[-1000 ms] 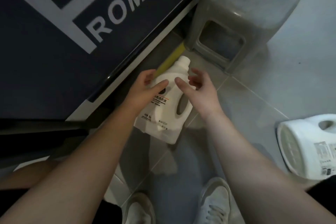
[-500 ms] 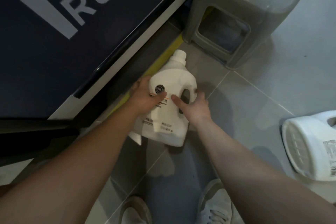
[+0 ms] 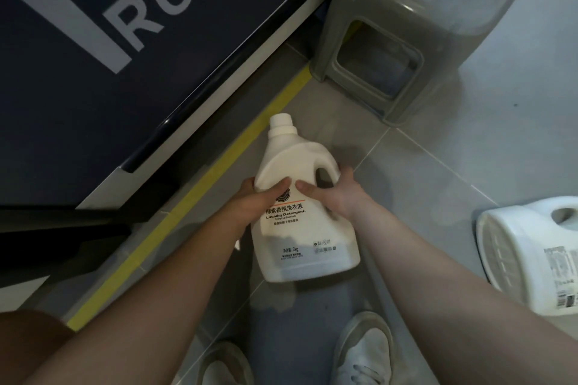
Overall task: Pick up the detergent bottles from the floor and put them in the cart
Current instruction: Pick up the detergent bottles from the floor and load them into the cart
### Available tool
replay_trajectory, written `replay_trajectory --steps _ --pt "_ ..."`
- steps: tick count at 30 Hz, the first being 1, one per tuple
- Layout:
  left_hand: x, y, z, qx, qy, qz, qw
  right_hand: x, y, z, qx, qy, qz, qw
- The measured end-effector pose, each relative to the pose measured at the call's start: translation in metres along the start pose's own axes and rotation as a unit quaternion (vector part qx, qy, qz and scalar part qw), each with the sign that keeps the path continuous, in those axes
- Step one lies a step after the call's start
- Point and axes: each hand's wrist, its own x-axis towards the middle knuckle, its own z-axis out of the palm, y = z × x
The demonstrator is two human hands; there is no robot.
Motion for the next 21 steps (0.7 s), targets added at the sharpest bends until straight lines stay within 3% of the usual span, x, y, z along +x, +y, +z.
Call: replay_trajectory --steps 4,10,21 --pt "-0.002 -0.009 -0.001 -0.065 0.008 -0.008 0.998 -0.004 0.001 0.006 -0.010 0.009 -0.009 1.000" --pt "-0.001 -0.010 -0.001 -0.073 0.028 0.005 0.997 -0.011 0.005 0.008 0.023 0.034 -0.020 0.999" --pt "-0.013 0.052 -0.014 -0.058 0.052 0.171 0.982 -0.013 -0.027 -0.017 0.092 0.095 -0.123 0.983"
